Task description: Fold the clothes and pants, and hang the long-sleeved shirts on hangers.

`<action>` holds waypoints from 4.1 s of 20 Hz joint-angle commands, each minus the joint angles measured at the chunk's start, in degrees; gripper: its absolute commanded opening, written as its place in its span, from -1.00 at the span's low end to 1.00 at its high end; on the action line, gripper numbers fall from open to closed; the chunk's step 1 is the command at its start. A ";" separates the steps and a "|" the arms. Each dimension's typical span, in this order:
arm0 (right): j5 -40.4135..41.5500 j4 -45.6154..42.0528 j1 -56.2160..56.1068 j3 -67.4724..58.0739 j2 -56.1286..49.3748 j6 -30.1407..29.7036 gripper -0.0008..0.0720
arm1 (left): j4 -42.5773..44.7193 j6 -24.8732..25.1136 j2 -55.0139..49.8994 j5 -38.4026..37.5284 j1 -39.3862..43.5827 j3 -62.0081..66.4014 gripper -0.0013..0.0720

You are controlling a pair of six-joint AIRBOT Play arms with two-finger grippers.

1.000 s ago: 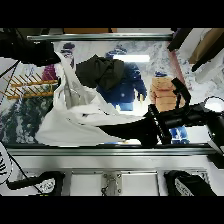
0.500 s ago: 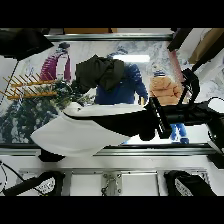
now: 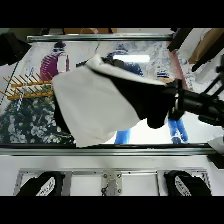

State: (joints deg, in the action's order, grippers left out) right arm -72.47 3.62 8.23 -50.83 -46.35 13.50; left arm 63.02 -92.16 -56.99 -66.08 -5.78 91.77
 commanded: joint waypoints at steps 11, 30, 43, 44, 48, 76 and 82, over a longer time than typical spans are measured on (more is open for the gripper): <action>31.54 -24.98 43.30 -7.65 11.91 21.68 -0.95 | 0.39 0.28 5.92 2.82 9.53 -15.76 -0.93; 58.71 -74.53 46.51 -41.48 -6.36 46.58 -0.95 | 0.42 1.97 0.98 3.26 13.77 -15.76 -0.93; 60.48 -74.27 47.54 -41.88 -6.32 48.46 -0.94 | 0.42 1.95 2.40 3.30 13.77 -15.78 -0.93; 60.50 -74.62 47.56 -41.88 -6.56 48.41 -0.95 | 0.42 1.95 2.40 3.30 13.77 -15.78 -0.93; 60.11 -74.55 51.98 -41.86 -7.39 48.50 -0.94 | 0.39 1.95 2.38 3.30 13.77 -15.78 -0.93; 50.42 -41.05 70.97 -41.77 -3.28 57.64 0.65 | 0.37 1.95 2.38 3.30 13.77 -15.78 -0.93; 34.80 -34.60 52.37 -40.87 -2.82 42.32 0.65 | 0.37 1.95 2.40 3.41 13.77 -16.17 -0.93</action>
State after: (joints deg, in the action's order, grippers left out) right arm -29.10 -35.22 69.34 -92.36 -49.43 64.03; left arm 63.42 -90.19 -54.63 -62.78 7.94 75.90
